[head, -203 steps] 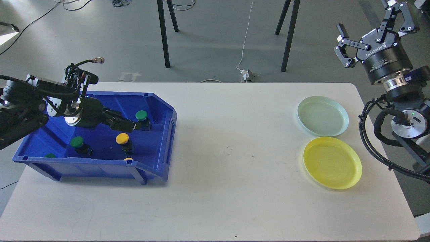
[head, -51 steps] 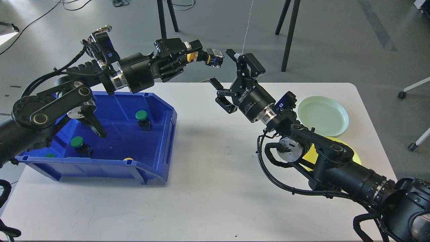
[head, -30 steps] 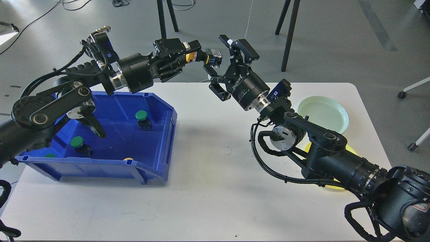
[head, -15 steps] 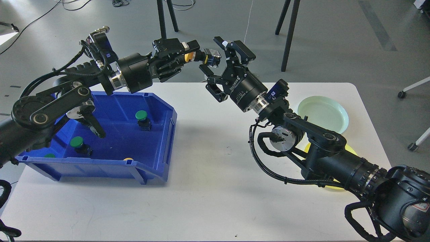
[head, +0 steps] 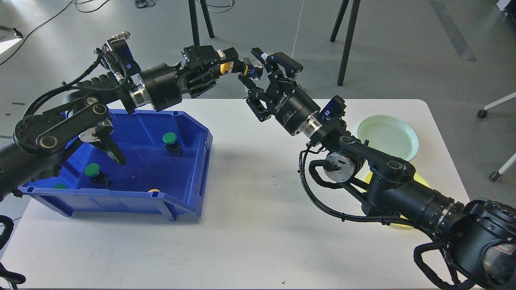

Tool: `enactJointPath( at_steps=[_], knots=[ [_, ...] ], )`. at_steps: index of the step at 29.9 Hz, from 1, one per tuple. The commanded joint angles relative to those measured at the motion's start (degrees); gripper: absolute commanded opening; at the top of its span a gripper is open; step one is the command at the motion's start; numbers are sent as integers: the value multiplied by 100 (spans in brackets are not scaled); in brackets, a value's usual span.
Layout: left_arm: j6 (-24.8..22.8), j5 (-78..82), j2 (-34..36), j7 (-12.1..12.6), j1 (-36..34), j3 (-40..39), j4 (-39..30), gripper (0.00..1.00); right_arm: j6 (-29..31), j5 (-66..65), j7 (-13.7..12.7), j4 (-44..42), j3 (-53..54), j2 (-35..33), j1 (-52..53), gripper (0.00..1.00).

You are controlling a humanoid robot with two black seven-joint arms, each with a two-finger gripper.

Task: Pass button and place on color plate
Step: 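Grasp the yellow button with the right gripper and release the left, then carry the yellow button with the right gripper onto the yellow plate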

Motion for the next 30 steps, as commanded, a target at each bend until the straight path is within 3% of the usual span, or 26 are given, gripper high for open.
enactJointPath(
  at_steps=[1, 10, 12, 14, 18, 23, 30],
  knots=[
    [0, 6, 0, 0, 0, 0, 2, 27, 3, -104, 0, 0, -5, 0, 19, 27],
    [0, 6, -9, 0, 0, 9, 2, 36, 3, -175, 0, -18, -5, 0, 28, 15],
    [0, 6, -9, 0, 9, 9, 2, 43, 3, -253, 0, -18, -5, 0, 28, 10],
    [0, 6, -9, 0, 9, 0, 2, 56, 3, -342, 0, -18, -5, 0, 28, 4],
    [0, -11, -9, 0, 26, 0, 2, 73, 3, -359, 0, -18, -5, 0, 28, 1],
    [0, -82, -88, 0, 26, 9, 10, 80, -5, -368, 0, -26, 4, 0, 10, 1],
    [0, -187, -105, 0, 26, 0, 89, 82, -14, -359, 0, 53, 101, 0, -69, 1]
  ],
)
